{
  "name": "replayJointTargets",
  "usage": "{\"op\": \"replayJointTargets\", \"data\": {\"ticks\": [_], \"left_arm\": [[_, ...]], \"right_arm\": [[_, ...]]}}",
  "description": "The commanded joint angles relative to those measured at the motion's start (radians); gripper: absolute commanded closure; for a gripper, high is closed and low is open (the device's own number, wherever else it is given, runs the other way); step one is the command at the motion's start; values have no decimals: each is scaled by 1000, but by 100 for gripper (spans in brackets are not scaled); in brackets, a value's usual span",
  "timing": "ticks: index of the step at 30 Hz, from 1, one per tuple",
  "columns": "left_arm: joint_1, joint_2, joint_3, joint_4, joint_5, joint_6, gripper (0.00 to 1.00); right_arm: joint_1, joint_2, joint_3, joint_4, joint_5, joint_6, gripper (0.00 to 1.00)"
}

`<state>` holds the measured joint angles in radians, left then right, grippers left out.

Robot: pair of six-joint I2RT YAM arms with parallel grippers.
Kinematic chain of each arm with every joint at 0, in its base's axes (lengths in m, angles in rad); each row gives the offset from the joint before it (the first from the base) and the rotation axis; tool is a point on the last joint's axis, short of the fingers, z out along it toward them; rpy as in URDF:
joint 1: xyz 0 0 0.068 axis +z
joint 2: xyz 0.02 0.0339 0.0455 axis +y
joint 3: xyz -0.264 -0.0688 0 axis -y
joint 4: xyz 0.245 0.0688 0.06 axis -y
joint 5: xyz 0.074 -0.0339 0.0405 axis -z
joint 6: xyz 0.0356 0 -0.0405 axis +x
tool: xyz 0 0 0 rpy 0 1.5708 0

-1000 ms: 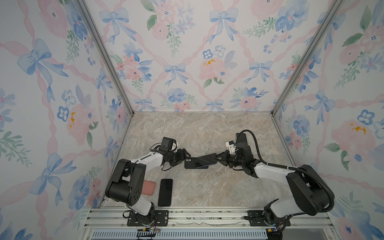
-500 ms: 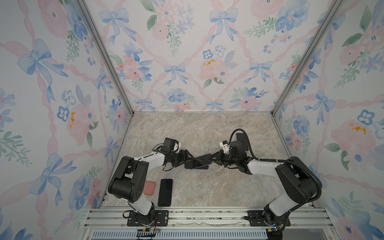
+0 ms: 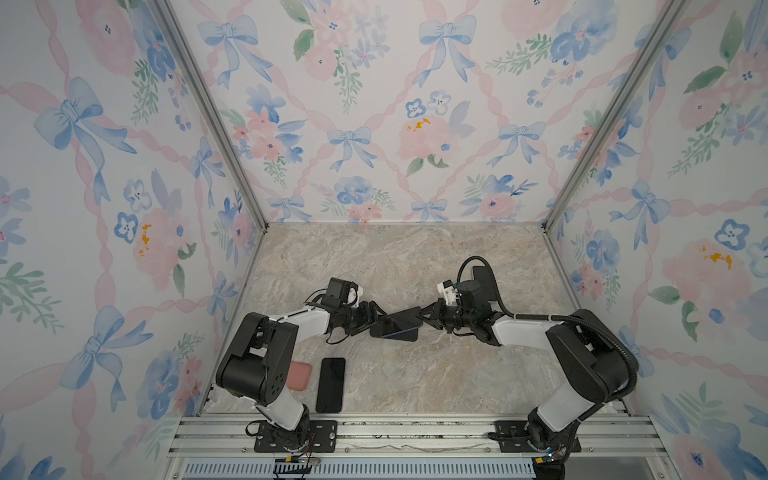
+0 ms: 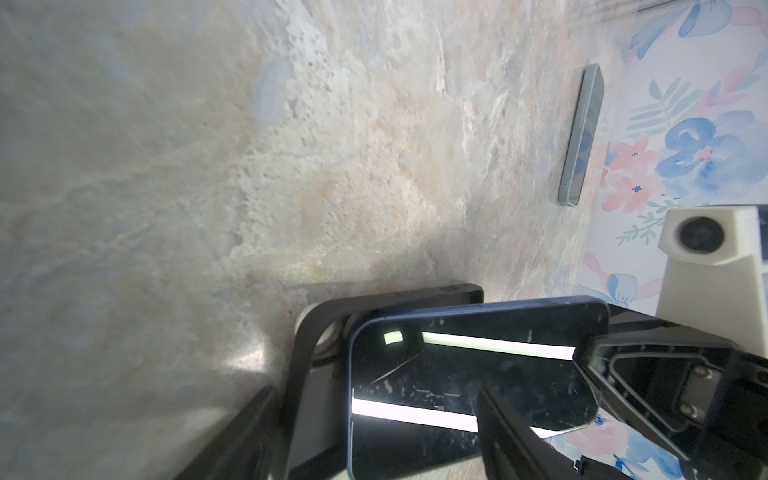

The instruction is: Put the phone into the phone case

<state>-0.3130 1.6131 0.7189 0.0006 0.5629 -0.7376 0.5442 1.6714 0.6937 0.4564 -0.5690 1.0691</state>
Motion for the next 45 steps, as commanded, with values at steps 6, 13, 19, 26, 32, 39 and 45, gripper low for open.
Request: {"op": "replayJointTargets", "data": {"ticks": [6, 13, 19, 26, 32, 39, 45], "left_arm": [[-12, 1, -30, -14, 13, -6, 24], [-15, -7, -38, -7, 20, -15, 24], [-24, -8, -45, 10, 19, -23, 24], [-33, -3, -55, 35, 30, -39, 24], [-34, 2, -55, 38, 29, -38, 24], [-36, 5, -50, 39, 31, -39, 25], [-42, 4, -46, 39, 32, -42, 25]], "right_arm": [[-3, 69, 26, 47, -5, -17, 99], [13, 102, 21, 53, -3, -13, 99], [25, 118, 10, 65, 4, -3, 98], [27, 139, 20, 74, 0, -8, 98], [27, 168, 18, 82, -9, -16, 98], [21, 212, 12, 98, -43, -25, 97], [17, 252, 47, -3, -52, -76, 96]]}}
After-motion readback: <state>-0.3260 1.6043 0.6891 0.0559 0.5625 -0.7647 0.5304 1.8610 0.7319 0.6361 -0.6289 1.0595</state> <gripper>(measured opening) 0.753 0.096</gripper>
